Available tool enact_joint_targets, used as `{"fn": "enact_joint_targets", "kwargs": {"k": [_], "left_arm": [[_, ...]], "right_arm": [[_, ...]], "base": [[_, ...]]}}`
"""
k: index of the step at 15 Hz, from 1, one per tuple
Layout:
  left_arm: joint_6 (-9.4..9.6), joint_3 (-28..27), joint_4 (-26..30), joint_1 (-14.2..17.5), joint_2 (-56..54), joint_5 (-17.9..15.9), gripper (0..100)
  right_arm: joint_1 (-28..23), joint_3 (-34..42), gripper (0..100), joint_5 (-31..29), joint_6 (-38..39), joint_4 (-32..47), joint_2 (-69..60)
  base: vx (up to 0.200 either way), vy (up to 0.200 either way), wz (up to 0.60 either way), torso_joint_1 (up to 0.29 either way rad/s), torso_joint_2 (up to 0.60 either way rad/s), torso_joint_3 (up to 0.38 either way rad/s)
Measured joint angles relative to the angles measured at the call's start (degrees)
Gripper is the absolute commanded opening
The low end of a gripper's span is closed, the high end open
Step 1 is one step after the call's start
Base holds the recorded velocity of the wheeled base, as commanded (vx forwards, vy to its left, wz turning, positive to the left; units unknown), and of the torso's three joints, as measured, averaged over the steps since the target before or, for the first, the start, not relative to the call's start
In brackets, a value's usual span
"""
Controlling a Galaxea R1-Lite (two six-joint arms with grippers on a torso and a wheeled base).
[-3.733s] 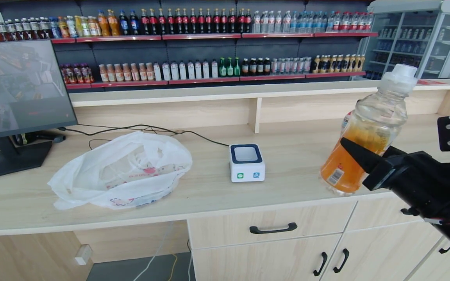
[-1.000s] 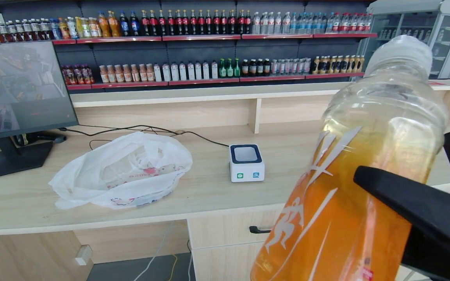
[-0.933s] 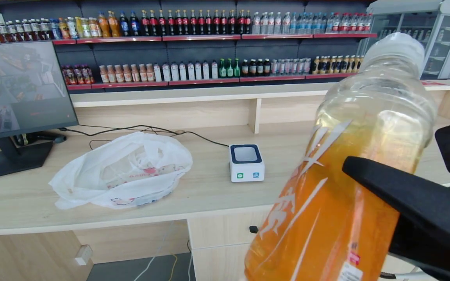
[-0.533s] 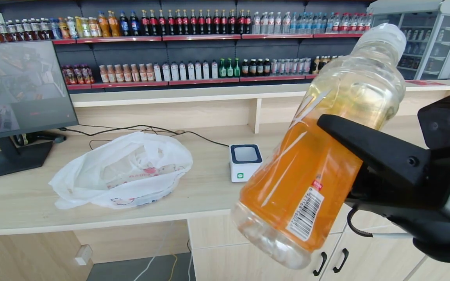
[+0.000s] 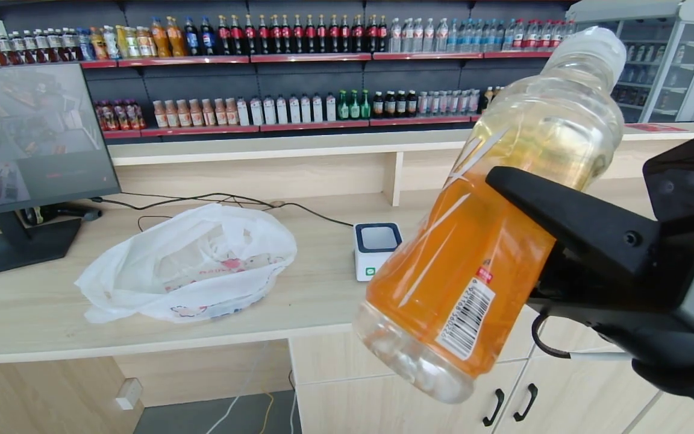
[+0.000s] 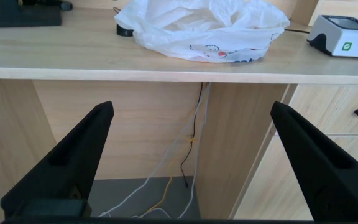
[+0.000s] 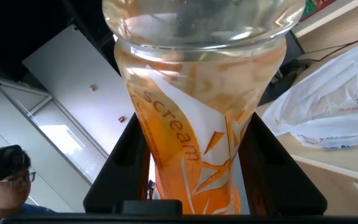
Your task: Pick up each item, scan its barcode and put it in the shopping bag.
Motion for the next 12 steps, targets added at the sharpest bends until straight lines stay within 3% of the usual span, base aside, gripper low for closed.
{"fn": "enact_joint_targets", "kwargs": {"k": [12], "left_arm": [[0.00, 0.00, 0.00, 0.00, 0.00, 0.00, 100]], "right_arm": [[0.80, 2.60, 0, 0.05, -7.45, 0.07, -2.69]], "base": [[0.000, 0.000, 0.00, 0.000, 0.00, 0.000]]}}
